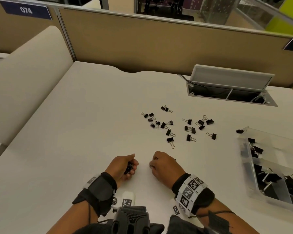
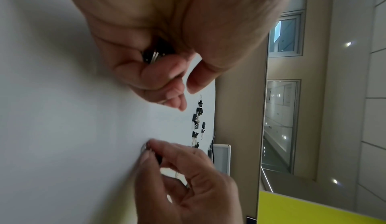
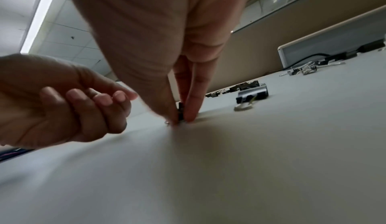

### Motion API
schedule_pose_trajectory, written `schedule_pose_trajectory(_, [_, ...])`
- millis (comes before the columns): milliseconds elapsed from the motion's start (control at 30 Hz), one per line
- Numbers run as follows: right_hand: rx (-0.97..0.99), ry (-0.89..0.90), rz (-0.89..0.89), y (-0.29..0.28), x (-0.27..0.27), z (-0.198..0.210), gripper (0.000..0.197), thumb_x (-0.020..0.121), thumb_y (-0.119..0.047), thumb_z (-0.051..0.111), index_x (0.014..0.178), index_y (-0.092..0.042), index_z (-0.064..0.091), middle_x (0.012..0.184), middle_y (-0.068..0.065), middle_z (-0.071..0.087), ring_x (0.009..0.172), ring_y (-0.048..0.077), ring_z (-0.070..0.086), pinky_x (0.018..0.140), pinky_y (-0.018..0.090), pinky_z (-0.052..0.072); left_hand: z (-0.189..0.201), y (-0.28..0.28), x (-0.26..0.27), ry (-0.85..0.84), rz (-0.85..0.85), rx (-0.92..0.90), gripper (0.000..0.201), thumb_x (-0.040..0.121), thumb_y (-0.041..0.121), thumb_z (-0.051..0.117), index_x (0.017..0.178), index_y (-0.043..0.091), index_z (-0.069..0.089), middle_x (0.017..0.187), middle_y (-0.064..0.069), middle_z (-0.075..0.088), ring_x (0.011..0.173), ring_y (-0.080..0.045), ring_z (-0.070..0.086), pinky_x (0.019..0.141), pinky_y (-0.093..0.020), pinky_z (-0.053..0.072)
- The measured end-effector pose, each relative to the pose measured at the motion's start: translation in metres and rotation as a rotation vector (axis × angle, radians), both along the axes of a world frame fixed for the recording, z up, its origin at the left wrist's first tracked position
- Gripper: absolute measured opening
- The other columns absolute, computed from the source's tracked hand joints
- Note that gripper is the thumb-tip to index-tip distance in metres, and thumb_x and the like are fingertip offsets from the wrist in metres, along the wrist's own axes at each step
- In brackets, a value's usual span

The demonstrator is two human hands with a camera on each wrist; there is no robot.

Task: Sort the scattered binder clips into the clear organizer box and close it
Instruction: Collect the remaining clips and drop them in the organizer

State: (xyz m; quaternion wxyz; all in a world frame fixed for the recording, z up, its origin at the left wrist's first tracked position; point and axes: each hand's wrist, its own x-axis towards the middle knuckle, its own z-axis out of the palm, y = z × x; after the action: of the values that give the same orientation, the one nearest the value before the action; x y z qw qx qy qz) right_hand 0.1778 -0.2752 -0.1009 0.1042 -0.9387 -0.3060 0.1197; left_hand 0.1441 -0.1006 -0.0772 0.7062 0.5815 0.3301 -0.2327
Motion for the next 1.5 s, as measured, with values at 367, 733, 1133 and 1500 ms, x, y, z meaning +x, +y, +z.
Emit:
schedule_pose_trajectory(367, [0.812, 0.618, -0.767, -0.023, 0.006, 0.033, 0.012, 0.080, -0.007, 0.064, 0.077, -0.002, 0.074, 0.079, 0.006, 0.073, 0.073, 0.015, 0.066, 0.063, 0.015, 0.051, 0.006, -0.002, 0.005, -0.045, 0.181, -0.393, 0.054, 0.094, 0.044, 0.048, 0.093, -0.007, 0.064, 0.080, -0.019, 0.064, 0.070, -0.024, 0.062, 0.057, -0.027, 0.058])
schedule_pose_trajectory(733, [1.492, 1.386, -1.141, -0.036, -0.019, 0.047, 0.033, 0.083, -0.021, 0.047, 0.102, 0.002, 0.060, 0.091, 0.019, 0.060, 0.078, 0.028, 0.061, 0.064, 0.033, 0.055, 0.039, -0.073, 0.024, -0.485, -0.180, -0.310, 0.068, 0.086, 0.060, 0.037, 0.090, -0.001, 0.068, 0.091, -0.016, 0.068, 0.088, -0.023, 0.063, 0.084, -0.034, 0.050])
schedule_pose_trajectory(1133, [1.593, 1.248, -1.378, -0.136, -0.026, 0.060, 0.024, 0.092, -0.014, 0.046, 0.079, 0.000, 0.059, 0.067, 0.014, 0.061, 0.062, 0.019, 0.055, 0.053, 0.020, 0.045, 0.040, -0.177, 0.023, -0.765, -0.231, -0.126, 0.070, 0.077, 0.074, 0.044, 0.075, 0.011, 0.075, 0.090, -0.014, 0.075, 0.100, -0.026, 0.067, 0.097, -0.038, 0.042])
schedule_pose_trajectory(1500, [1.856, 0.568, -1.589, -0.369, 0.050, 0.090, 0.014, 0.092, -0.003, 0.046, 0.099, 0.004, 0.056, 0.096, 0.017, 0.056, 0.076, 0.023, 0.057, 0.068, 0.031, 0.059, 0.004, -0.153, 0.047, -0.514, 0.087, 0.109, 0.086, 0.081, 0.077, 0.027, 0.084, 0.002, 0.068, 0.096, -0.017, 0.072, 0.103, -0.028, 0.064, 0.101, -0.048, 0.044])
